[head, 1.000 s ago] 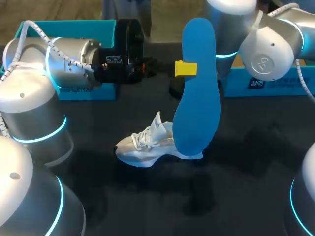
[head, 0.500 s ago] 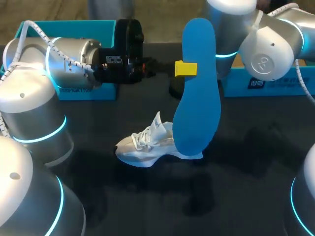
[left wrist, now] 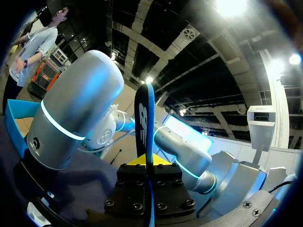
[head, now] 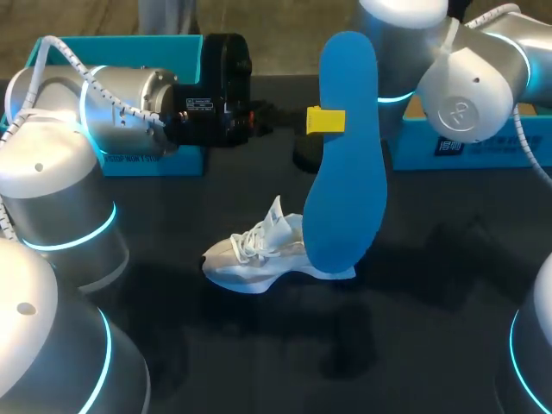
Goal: Take the shoe out of the shoebox, open the shoe tongue, remove and reinsert the insole, then place the shoe into the shoebox
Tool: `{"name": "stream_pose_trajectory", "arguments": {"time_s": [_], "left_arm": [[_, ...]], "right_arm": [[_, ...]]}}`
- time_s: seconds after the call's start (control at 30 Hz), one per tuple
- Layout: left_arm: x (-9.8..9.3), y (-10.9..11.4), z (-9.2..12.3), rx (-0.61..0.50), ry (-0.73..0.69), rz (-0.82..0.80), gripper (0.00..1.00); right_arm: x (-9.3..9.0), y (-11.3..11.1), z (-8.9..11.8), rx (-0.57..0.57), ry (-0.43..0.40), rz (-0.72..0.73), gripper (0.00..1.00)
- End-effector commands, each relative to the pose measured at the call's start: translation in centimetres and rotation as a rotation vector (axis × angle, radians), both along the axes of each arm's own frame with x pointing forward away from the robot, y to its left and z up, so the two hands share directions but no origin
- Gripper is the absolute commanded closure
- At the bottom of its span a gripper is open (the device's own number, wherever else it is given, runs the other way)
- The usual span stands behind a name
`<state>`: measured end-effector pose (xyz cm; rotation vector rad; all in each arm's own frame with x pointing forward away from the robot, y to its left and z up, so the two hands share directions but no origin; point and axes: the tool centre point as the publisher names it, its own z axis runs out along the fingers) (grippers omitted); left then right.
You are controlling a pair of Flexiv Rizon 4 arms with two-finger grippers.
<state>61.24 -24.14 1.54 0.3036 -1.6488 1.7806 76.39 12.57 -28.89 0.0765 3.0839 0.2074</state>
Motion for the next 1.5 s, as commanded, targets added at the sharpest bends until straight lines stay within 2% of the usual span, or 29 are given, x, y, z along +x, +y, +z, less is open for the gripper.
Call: {"name": "stream_pose_trajectory", "arguments": {"time_s": [0.03, 0.47, 0.8, 0.97, 1.17, 1.2, 1.23, 1.37, 1.5], "left_arm": [[0.0, -0.1, -0.1, -0.002, 0.000, 0.002, 1.00], [0.0, -0.1, -0.1, -0.002, 0.000, 0.002, 1.00], [0.0, -0.1, -0.1, -0.002, 0.000, 0.002, 1.00], [0.0, -0.1, -0.1, -0.002, 0.000, 0.002, 1.00], [0.0, -0.1, -0.1, -0.002, 0.000, 0.002, 1.00], [0.0, -0.1, -0.1, -0.002, 0.000, 0.002, 1.00], [0.0, -0.1, -0.1, -0.002, 0.000, 0.002, 1.00], [0.0, -0.1, -0.1, -0.002, 0.000, 0.002, 1.00], [0.0, -0.1, -0.1, -0.002, 0.000, 0.002, 1.00]], "right_arm": [[0.6, 1.3, -1.0, -0.016, 0.009, -0.001, 0.00], [3.0, 3.0, -4.5, 0.017, 0.032, 0.031, 0.00], [3.8, 4.0, -7.7, 0.037, 0.062, 0.048, 0.00], [3.9, 4.1, -8.5, 0.017, 0.077, 0.049, 0.00], [3.5, 3.3, -8.8, 0.011, 0.088, 0.016, 0.00], [3.5, 3.2, -8.9, 0.007, 0.092, 0.013, 0.22], [3.4, 3.2, -8.9, 0.004, 0.093, 0.012, 0.53], [3.2, 3.1, -9.4, -0.005, 0.106, 0.007, 0.98], [2.9, 2.9, -9.8, -0.007, 0.117, 0.004, 1.00]]}}
